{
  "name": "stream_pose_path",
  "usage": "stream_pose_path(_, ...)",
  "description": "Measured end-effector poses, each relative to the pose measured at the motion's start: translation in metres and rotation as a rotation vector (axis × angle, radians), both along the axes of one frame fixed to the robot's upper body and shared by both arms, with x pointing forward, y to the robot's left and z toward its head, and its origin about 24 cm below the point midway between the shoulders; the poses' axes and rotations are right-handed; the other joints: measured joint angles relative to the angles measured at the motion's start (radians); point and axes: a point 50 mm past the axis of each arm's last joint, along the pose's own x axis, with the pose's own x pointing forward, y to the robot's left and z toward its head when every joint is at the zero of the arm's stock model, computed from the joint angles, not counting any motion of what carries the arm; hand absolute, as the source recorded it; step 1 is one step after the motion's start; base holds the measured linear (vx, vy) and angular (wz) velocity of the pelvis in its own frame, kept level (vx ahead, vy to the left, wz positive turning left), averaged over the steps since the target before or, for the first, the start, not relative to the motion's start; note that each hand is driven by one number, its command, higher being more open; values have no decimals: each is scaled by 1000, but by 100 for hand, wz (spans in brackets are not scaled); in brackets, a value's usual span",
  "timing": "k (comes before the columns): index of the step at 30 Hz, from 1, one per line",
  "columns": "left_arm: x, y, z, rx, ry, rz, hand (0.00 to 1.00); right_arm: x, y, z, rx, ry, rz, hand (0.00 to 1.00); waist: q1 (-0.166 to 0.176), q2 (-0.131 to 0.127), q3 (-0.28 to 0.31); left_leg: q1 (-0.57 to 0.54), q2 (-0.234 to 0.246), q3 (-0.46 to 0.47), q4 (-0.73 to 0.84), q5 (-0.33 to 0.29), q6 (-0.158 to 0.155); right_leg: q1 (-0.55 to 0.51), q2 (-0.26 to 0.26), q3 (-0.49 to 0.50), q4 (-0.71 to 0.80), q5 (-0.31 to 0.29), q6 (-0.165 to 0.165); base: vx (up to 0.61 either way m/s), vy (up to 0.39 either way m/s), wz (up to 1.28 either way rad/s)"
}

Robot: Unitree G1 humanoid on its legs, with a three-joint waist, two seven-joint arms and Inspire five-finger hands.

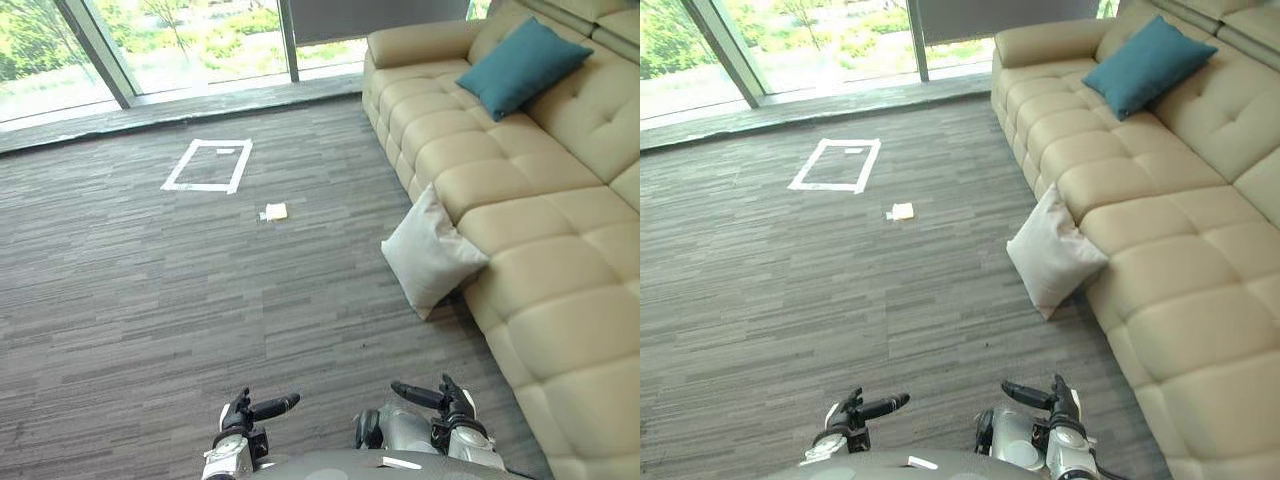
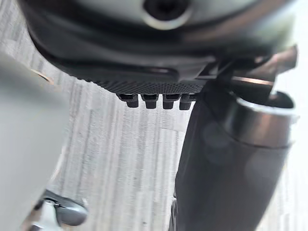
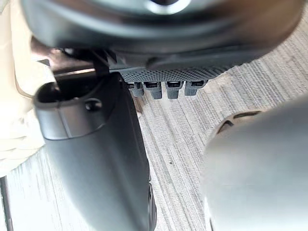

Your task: Pick up cushions and gather them together orderly.

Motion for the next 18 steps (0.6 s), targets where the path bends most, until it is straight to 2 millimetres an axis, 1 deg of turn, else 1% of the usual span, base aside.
stream_pose_path(1,0,1,0,2,-3,5,100,-1,0,-1,3,6,-3,100,1,-2,-1,-26,0,15,-10,-17,4,19,4,10,-19,0,1,319,-53,-55)
stream_pose_path(2,1,3,2,9,-13,7,100,-2,1,-1,9,11,-6,100,5,-6,1,-77,-1,55,-70,-54,24,55,9,36,-52,0,3,336,-9,-65)
stream_pose_path(3,3,2,3,10,-24,6,100,-3,2,-2,13,17,-11,100,10,-7,1,-109,-5,85,-171,-82,39,92,10,64,-82,6,8,346,16,-71)
stream_pose_path(4,4,2,3,11,-28,4,100,-5,2,-2,13,23,-13,100,14,-7,1,-120,-11,92,-231,-96,40,110,11,78,-94,6,11,358,67,-80)
stream_pose_path(5,6,1,4,11,-39,2,100,-7,2,-3,13,30,-16,100,25,-8,3,-132,-32,83,-352,-105,36,142,8,114,-115,1,20,368,124,-87)
stream_pose_path(6,8,1,5,12,-46,-1,100,-9,2,-4,16,36,-20,100,34,-12,5,-150,-60,48,-471,-103,34,177,1,150,-140,-7,33,374,153,-76)
stream_pose_path(7,8,1,5,12,-47,-1,100,-9,3,-4,16,37,-20,100,34,-12,5,-155,-64,38,-490,-102,33,181,-1,156,-143,-10,36,474,266,-74)
stream_pose_path(8,9,1,5,13,-51,-2,100,-10,3,-4,17,41,-21,100,37,-14,5,-178,-86,-5,-584,-95,26,204,-12,186,-157,-26,57,493,327,-66)
stream_pose_path(9,10,1,5,14,-56,-5,100,-11,3,-5,15,42,-22,100,38,-15,4,-193,-99,-30,-645,-79,26,211,-26,214,-151,-50,80,508,358,-81)
stream_pose_path(10,10,1,5,17,-55,-7,100,-11,3,-5,14,43,-25,100,39,-14,4,-197,-103,-29,-673,-67,34,218,-35,235,-147,-68,95,366,283,-76)
stream_pose_path(11,11,0,5,17,-55,-11,100,-13,3,-5,12,46,-28,100,44,-12,1,-193,-108,-27,-675,-16,54,231,-47,265,-136,-95,120,531,389,-79)
stream_pose_path(12,11,6,6,30,-54,-17,100,-16,7,-7,21,59,-29,100,47,-28,-16,-197,-131,-12,-622,21,72,236,-80,301,-97,-124,154,537,383,-60)
stream_pose_path(13,12,7,6,34,-52,-22,100,-17,8,-7,24,61,-29,100,46,-37,-21,-196,-139,-5,-616,15,76,227,-92,307,-78,-125,154,631,459,-50)
stream_pose_path(14,12,11,6,46,-40,-33,100,-18,15,-8,41,61,-29,100,44,-68,-37,-186,-167,29,-612,-27,95,163,-130,327,31,-115,168,389,295,-27)
stream_pose_path(15,14,14,6,55,-37,-39,100,-17,17,-8,51,58,-21,100,45,-81,-41,-175,-180,48,-610,-48,108,118,-148,335,126,-95,177,552,425,-46)
stream_pose_path(16,13,16,4,57,-11,-42,100,-14,18,-7,57,51,-6,100,44,-85,-32,-116,-188,85,-634,-71,139,37,-173,332,317,-19,185,443,325,-36)
stream_pose_path(17,13,16,4,57,-6,-42,100,-12,18,-7,56,47,-5,100,44,-84,-30,-91,-189,94,-647,-74,144,21,-180,321,363,-12,188,500,348,-49)
stream_pose_path(18,8,16,2,59,11,-35,100,-10,17,-6,52,39,-4,100,44,-81,-26,-25,-188,120,-685,-77,148,-6,-200,270,444,-11,188,429,245,-57)
